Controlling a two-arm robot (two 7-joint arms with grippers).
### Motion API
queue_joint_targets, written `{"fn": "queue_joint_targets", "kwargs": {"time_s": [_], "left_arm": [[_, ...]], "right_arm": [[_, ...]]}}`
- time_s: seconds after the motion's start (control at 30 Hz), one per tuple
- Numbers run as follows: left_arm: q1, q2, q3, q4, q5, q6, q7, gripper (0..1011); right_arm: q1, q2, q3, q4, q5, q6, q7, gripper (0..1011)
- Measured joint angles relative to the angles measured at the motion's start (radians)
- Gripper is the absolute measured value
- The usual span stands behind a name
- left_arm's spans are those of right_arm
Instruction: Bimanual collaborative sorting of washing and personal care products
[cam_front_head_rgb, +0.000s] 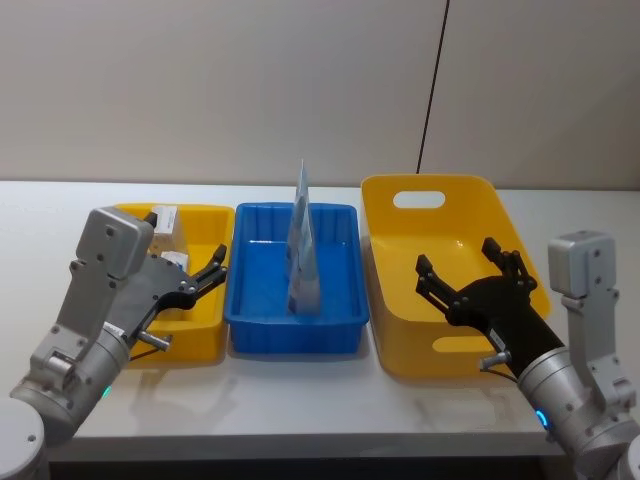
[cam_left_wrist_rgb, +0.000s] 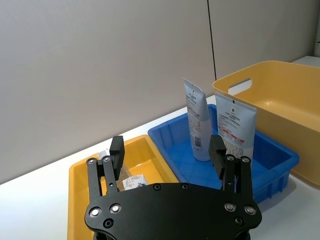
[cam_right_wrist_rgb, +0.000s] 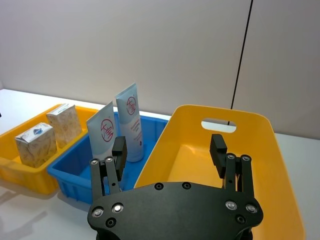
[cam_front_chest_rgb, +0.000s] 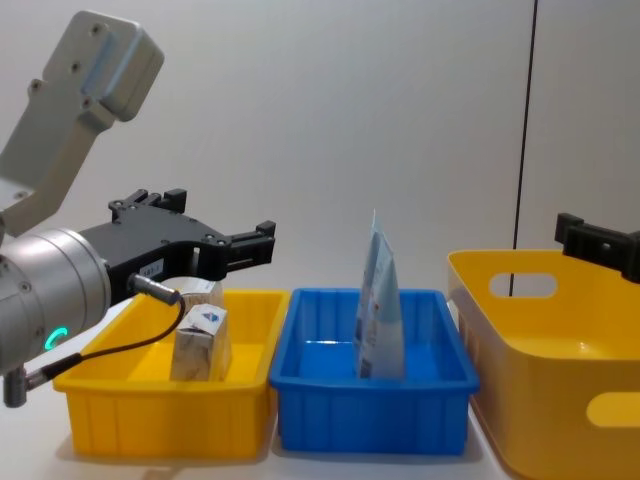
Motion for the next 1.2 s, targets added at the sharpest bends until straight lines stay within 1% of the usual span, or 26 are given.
{"fn": "queue_joint_targets", "kwargs": {"time_s": [1.2], "left_arm": [[0.0, 0.0, 0.0, 0.0, 0.0, 0.0, 0.0, 1002]], "right_arm": [[0.0, 0.0, 0.0, 0.0, 0.0, 0.0, 0.0, 1002]]}}
